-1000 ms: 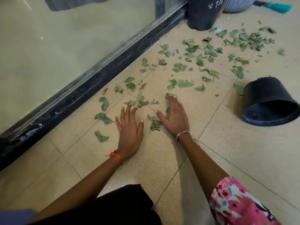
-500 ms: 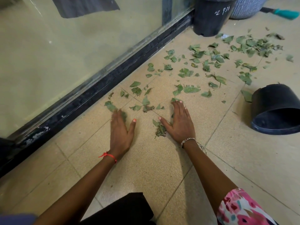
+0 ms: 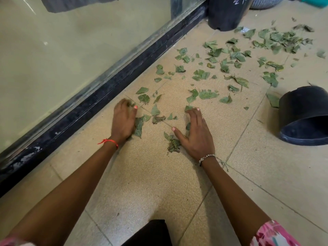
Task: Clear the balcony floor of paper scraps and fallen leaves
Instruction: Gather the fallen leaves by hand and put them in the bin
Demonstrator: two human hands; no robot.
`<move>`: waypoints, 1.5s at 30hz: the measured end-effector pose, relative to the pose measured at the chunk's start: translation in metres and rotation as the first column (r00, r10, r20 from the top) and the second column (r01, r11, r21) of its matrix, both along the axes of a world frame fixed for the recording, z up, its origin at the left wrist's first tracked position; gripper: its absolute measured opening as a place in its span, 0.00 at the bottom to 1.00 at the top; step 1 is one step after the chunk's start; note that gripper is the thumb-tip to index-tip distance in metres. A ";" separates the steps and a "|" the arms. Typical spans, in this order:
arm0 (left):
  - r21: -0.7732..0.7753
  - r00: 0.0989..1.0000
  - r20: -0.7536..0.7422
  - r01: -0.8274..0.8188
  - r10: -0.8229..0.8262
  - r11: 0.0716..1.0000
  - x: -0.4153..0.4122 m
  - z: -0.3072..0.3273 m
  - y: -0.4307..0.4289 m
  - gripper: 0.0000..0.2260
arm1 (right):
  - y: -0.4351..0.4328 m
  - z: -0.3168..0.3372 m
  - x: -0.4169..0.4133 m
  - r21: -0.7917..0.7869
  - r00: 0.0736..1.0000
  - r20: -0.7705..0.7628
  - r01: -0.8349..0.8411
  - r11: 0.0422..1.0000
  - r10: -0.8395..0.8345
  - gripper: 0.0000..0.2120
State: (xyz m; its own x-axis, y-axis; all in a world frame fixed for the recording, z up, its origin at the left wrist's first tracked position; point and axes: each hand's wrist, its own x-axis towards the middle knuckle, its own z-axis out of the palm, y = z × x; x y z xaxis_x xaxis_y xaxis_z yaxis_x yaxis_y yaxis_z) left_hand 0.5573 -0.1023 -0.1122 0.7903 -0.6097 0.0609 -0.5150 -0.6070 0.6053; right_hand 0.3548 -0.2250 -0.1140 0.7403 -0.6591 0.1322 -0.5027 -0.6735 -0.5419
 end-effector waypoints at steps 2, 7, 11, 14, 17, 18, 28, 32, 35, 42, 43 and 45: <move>-0.064 0.992 -0.052 0.107 -0.111 0.992 -0.026 0.000 -0.010 0.24 | 0.000 0.000 0.001 0.002 1.000 0.021 0.008 1.000 -0.008 0.37; -0.469 0.840 -0.419 0.123 -0.343 0.874 -0.069 0.008 -0.025 0.20 | -0.002 -0.002 0.000 0.177 0.981 0.177 0.041 0.983 -0.073 0.35; -0.515 0.849 -0.501 -0.136 -0.168 0.846 -0.068 0.008 -0.021 0.18 | -0.003 0.002 -0.008 0.269 0.978 0.210 -0.050 0.962 -0.008 0.42; -0.465 0.859 -0.512 -0.267 -0.010 0.844 -0.073 0.006 -0.021 0.16 | 0.013 0.004 -0.019 0.076 0.984 -0.049 -0.168 0.983 0.172 0.51; -0.467 0.843 -0.538 -0.280 -0.018 0.839 -0.086 0.005 -0.027 0.16 | 0.037 -0.002 -0.022 -0.075 0.960 -0.218 -0.195 0.978 0.174 0.54; -0.486 0.830 -0.554 -0.261 -0.063 0.834 -0.090 0.004 -0.029 0.16 | 0.042 -0.005 -0.019 -0.090 0.965 -0.223 -0.162 0.983 0.139 0.54; -0.509 0.816 -0.559 -0.200 -0.145 0.837 -0.049 0.023 -0.061 0.14 | -0.016 -0.005 0.047 -0.089 0.978 -0.167 0.111 0.990 -0.125 0.42; -0.364 0.963 -0.268 -0.095 -0.006 0.927 -0.022 0.012 -0.071 0.17 | -0.051 -0.004 0.048 -0.109 0.981 -0.091 0.159 0.981 -0.169 0.44; -0.109 0.988 -0.129 -0.099 0.085 0.989 -0.007 0.000 -0.089 0.24 | -0.074 -0.008 0.048 -0.142 0.975 -0.129 0.161 0.977 -0.179 0.46; -0.309 0.944 -0.301 0.039 -0.137 0.950 -0.039 0.000 -0.145 0.21 | -0.105 -0.009 0.069 0.038 0.976 0.148 0.158 0.987 -0.162 0.36; -0.362 0.921 -0.352 0.032 -0.168 0.932 -0.043 0.001 -0.150 0.20 | -0.106 -0.009 0.067 0.124 0.933 0.291 0.184 0.975 -0.213 0.32; -0.430 0.895 -0.403 -0.003 -0.189 0.903 -0.048 0.002 -0.155 0.20 | -0.107 -0.005 0.065 0.309 0.797 0.483 0.233 0.922 -0.363 0.24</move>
